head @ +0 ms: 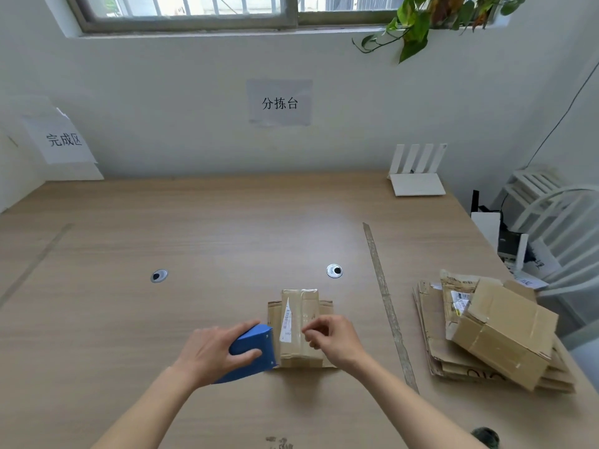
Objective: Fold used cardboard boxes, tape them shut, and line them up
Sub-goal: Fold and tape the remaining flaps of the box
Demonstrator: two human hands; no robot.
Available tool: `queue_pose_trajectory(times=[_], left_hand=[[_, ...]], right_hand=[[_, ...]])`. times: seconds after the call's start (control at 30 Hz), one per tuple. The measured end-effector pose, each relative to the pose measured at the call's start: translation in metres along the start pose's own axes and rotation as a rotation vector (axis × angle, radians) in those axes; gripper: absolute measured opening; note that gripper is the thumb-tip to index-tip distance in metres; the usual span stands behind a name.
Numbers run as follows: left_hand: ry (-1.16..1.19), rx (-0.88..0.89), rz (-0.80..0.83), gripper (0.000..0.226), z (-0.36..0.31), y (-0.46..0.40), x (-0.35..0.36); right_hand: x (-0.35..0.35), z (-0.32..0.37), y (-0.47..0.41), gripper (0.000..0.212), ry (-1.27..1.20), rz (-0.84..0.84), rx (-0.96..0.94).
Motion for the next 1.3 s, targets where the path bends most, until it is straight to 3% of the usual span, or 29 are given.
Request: queue_pose_trajectory(times=[0.23,0.37,0.53,0.73,0.9,1.3], left_hand=[[-0.005,-0.005,0.115,0.062,0.001,-0.002,0.031],[-0.007,-0.013,0.126,0.066,0.010,-0.002,0.046],[0.035,-0.018,0.107,0.053,0.015,-0.010,0.057],[0.044,-0.055,0.147,0.049,0.022,-0.012,0.067],[0.018,-0.047,0.163,0.064,0.027,-0.018,0.070],[0.013,-0.056,0.178,0.052,0.031,-0.025,0.081]], right_hand=[[-0.021,-0.057,0.009,0.021,0.010,-0.064,0.135],[-0.022,-0.076,0.015,0.015,0.012,-0.017,0.187],[-0.011,-0.100,0.014,0.010,-0.069,-0.078,0.286],[0.002,-0.108,0.007,0.009,-0.127,-0.132,0.337],[0.007,-0.113,0.000,0.011,-0.141,-0.151,0.379],[0.016,-0.127,-0.006,0.008,-0.053,-0.202,0.476]])
Point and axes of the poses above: each hand's wrist, its own y-axis away from the middle knuckle, its own x-axis out of the palm, z = x × y, the point moved 6 cm from there along -y, towards the middle knuckle, and after that the axes turned 1 degree about -z, right-handed, at the moved point
